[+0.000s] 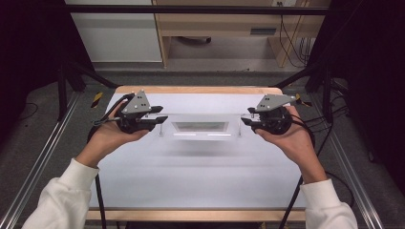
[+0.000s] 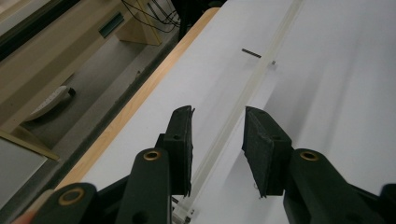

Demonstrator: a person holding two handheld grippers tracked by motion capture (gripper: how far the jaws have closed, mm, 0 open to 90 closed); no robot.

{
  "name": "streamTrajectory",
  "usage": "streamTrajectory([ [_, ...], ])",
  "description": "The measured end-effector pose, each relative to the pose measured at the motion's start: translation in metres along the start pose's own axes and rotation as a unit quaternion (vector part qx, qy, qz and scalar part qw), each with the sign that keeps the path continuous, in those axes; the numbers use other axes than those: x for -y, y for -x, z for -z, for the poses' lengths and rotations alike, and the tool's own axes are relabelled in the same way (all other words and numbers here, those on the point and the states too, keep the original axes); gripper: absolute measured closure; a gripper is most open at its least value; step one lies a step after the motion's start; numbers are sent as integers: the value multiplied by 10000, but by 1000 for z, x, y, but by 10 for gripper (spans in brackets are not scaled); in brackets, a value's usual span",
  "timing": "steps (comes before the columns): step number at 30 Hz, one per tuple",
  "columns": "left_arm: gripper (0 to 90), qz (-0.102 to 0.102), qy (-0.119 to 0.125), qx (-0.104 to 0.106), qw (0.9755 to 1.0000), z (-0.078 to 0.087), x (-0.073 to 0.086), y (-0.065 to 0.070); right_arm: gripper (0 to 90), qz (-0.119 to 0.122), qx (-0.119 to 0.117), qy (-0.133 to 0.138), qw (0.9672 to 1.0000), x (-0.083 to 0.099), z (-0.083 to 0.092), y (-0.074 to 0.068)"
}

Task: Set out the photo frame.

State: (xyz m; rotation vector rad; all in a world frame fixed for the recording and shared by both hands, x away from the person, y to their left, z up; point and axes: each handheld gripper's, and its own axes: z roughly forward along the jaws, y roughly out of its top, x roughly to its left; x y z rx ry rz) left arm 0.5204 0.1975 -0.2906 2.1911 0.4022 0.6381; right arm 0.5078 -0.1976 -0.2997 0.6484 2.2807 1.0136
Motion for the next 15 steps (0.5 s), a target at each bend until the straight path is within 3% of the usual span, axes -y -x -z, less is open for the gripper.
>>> streamTrajectory([
  [7,611,41,1,20,10000,-8,-6,-19,575,-121,-79,97,9998,-8,-11,20],
  [15,586,242,94,38,9997,-19,-10,-42,564,-180,-93,91,9998,-16,-22,38],
])
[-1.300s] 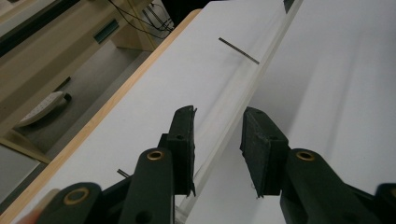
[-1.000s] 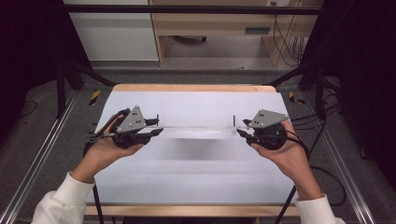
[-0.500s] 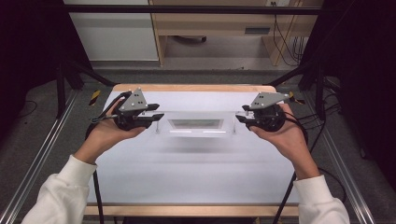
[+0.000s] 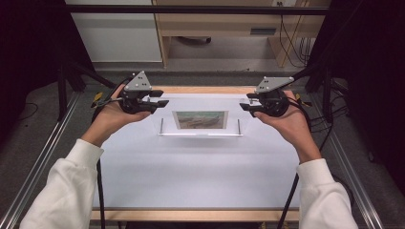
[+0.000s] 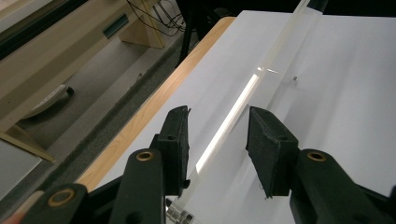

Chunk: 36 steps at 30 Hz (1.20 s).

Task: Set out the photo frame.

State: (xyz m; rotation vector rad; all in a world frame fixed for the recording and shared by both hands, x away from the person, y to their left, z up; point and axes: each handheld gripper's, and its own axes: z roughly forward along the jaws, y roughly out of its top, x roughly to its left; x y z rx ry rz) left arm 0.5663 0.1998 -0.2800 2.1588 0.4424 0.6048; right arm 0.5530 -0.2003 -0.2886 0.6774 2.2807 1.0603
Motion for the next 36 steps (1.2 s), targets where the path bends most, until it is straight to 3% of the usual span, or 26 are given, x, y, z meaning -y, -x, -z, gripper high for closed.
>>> streamTrajectory([
  [5,572,136,73,-66,9999,-5,0,-8,559,-33,0,-13,10000,-3,-5,7],
  [8,525,249,128,-203,9994,-5,1,-13,559,-32,-13,12,10000,-4,-7,11],
  [10,450,384,295,-304,9984,-2,1,-16,560,-28,-43,47,10000,-4,-9,14],
  [13,318,666,562,-530,9948,9,2,-20,560,1,-105,112,9999,-3,-11,18],
  [16,252,884,675,-715,9912,23,7,-22,556,-28,-96,165,9998,-3,-13,21],
  [19,203,1158,721,-972,9859,37,24,-15,548,-84,-49,183,9998,-4,-16,24],
  [20,192,1158,721,-972,9859,37,24,-15,548,-84,-49,183,9998,-4,-16,24],
  [23,187,1306,715,-1102,9827,46,45,-3,545,-147,-5,204,9997,-5,-20,28],
  [25,183,1457,649,-1030,9818,48,60,6,543,-190,-4,214,9996,-5,-23,31],
  [26,180,1486,515,-998,9825,47,73,13,541,-222,-4,218,9995,-6,-26,35],
  [30,171,1509,302,-986,9832,43,92,24,538,-299,-13,264,9992,-7,-31,41],
  [35,166,1770,209,-820,9806,34,115,32,532,-429,-5,418,9982,-5,-40,50],
  [36,166,1787,181,-809,9804,33,117,33,529,-547,-1,486,9973,-4,-43,53],
])
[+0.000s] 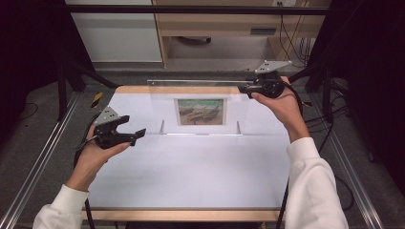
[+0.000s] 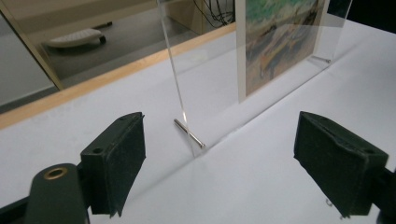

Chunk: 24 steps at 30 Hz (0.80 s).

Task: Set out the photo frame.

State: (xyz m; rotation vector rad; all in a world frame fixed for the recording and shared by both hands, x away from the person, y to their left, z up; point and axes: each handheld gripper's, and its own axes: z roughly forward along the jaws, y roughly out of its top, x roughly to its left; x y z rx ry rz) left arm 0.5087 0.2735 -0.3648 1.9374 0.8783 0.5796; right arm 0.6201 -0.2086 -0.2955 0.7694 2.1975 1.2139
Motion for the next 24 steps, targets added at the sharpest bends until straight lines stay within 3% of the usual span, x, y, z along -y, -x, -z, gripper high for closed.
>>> streamTrajectory([
  [13,167,49,-93,114,9999,-6,16,6,485,-235,43,172,9996,2,-8,6],
  [16,161,-6,-105,56,9999,-7,20,9,343,-224,262,38,9994,3,-8,4],
  [17,140,23,-116,26,9999,-7,22,12,241,-257,454,-53,9986,6,-4,1],
  [19,127,41,-102,30,9999,-8,23,13,210,-242,493,-75,9985,7,-2,0],
  [22,93,68,-108,-76,9999,-10,28,17,126,-252,956,97,9951,24,13,-15],
  [24,91,145,-87,-57,9998,-13,32,18,110,-295,1041,101,9941,29,17,-19],
])
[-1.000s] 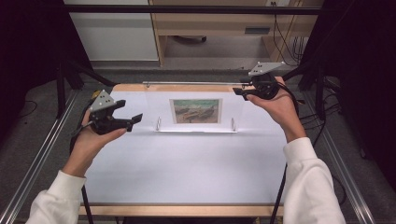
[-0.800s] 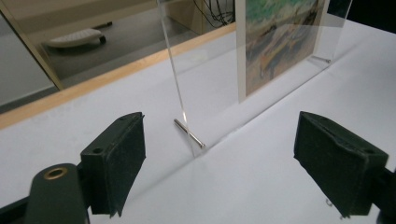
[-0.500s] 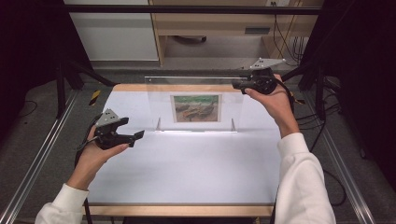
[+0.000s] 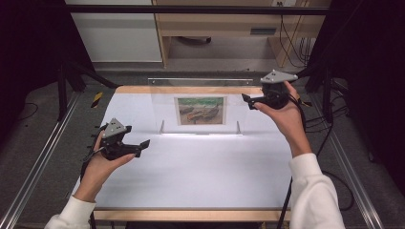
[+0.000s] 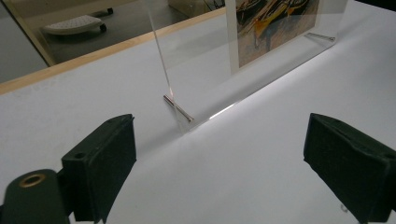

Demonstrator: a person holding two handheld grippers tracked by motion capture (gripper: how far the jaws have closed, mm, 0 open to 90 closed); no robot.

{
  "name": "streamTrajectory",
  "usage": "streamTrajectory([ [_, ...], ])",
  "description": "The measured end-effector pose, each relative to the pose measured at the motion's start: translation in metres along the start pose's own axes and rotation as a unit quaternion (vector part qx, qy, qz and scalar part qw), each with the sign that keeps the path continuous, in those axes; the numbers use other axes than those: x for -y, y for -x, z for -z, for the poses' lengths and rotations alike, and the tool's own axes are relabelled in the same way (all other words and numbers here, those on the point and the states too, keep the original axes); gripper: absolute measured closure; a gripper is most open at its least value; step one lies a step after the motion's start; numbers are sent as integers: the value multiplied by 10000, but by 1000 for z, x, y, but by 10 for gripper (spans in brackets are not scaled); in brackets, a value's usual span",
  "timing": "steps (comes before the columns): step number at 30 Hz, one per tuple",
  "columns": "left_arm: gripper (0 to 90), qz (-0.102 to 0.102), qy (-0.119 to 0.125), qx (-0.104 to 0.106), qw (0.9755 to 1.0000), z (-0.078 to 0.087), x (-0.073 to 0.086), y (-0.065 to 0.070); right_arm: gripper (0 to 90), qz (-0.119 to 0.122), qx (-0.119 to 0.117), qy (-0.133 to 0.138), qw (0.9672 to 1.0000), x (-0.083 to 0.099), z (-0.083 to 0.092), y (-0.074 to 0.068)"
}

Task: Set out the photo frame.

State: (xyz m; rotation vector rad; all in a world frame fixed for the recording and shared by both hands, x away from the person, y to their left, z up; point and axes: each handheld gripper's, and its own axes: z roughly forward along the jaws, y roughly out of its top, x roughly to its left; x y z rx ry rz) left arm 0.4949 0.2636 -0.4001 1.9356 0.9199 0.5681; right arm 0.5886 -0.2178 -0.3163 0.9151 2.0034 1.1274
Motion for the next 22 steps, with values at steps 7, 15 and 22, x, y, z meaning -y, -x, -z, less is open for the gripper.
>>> streamTrajectory([
  [7,85,184,-13,-84,9998,-10,20,4,87,-363,244,-192,9989,46,25,-25],
  [15,72,283,67,-321,9991,-11,43,3,81,-754,343,-304,9961,103,40,-60],
  [22,73,530,294,-434,9972,-10,66,3,81,-1087,451,-471,9919,144,39,-80],
])
